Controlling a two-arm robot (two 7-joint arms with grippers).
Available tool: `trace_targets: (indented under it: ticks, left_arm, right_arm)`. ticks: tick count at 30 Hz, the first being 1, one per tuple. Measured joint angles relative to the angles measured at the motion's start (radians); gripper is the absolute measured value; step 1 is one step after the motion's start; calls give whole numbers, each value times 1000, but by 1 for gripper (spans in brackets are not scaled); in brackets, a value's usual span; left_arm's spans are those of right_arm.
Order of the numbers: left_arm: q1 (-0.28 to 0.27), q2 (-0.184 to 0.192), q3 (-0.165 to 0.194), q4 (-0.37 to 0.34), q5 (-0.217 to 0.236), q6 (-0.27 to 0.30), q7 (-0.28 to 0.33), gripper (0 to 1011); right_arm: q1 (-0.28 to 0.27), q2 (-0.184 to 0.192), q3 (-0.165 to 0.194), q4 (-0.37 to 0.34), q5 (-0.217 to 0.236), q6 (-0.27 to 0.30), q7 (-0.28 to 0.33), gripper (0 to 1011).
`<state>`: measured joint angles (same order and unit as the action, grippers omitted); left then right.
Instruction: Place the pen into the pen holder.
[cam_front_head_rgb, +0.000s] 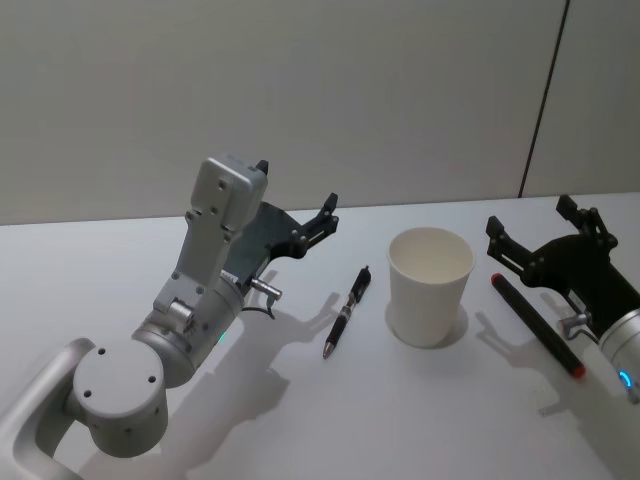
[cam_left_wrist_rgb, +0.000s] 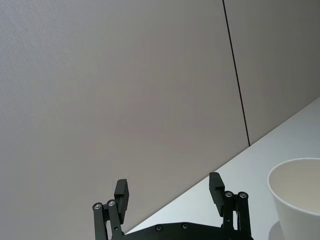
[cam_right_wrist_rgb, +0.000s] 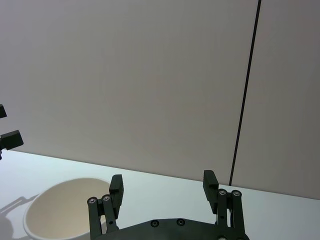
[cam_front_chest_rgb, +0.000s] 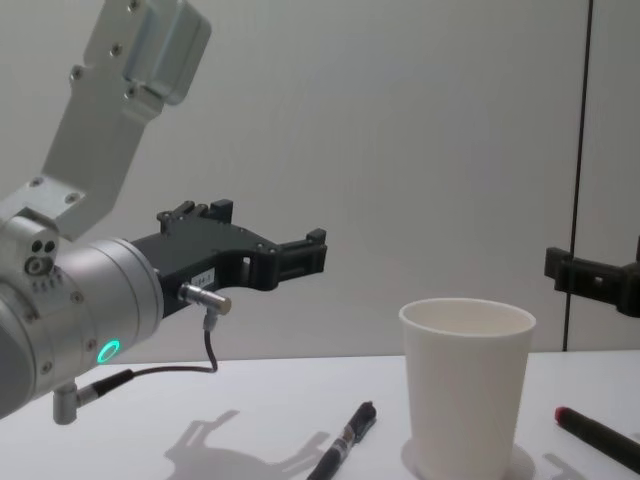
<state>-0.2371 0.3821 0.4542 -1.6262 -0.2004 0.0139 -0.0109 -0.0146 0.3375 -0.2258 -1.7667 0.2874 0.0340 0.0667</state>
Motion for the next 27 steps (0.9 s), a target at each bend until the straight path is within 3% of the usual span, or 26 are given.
trace_targets:
  ticks: [27]
  left_arm:
    - [0, 0, 0, 0, 0, 0, 0, 1001]
  right_arm:
    - [0, 0, 0, 0, 0, 0, 0, 1001]
